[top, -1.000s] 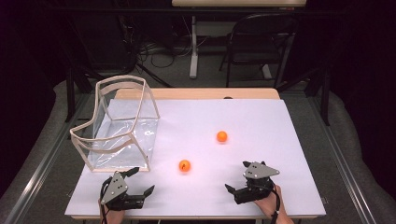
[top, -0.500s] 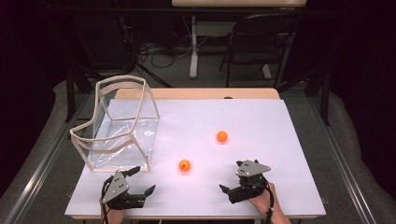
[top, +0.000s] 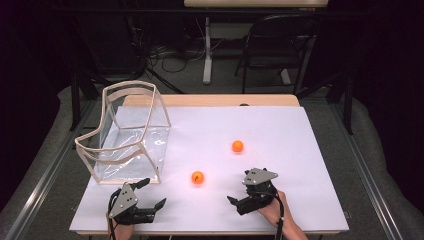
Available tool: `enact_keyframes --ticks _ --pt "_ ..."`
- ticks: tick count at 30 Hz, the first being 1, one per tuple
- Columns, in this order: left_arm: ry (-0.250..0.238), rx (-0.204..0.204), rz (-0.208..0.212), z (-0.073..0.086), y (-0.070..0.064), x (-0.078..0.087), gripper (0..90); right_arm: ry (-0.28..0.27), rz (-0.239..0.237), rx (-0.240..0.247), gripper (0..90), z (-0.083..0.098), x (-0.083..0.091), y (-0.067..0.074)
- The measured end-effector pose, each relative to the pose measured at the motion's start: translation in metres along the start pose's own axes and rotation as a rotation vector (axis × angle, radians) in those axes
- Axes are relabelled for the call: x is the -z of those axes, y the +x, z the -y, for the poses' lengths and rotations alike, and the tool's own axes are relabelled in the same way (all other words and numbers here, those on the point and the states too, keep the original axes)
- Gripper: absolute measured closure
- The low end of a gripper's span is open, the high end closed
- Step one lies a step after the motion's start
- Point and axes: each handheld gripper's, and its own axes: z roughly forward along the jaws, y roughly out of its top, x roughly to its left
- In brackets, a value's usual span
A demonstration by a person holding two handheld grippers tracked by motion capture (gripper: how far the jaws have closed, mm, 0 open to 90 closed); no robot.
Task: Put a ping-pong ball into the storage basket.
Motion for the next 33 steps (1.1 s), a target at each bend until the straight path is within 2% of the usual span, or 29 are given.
enact_keyframes --ticks 12,26,33 --pt "0.004 0.005 0.0 0.001 0.002 -0.001 15.7 0.033 -0.06 0.012 0.0 -0.016 -0.023 0.005" --pt "0.012 -0.006 0.009 0.0 0.0 -0.001 15.7 0.044 -0.078 0.022 0.0 -0.031 -0.041 0.007" --pt "0.014 -0.004 0.017 0.001 0.001 -0.003 15.7 0.05 -0.103 0.018 0.0 -0.037 -0.052 0.008"
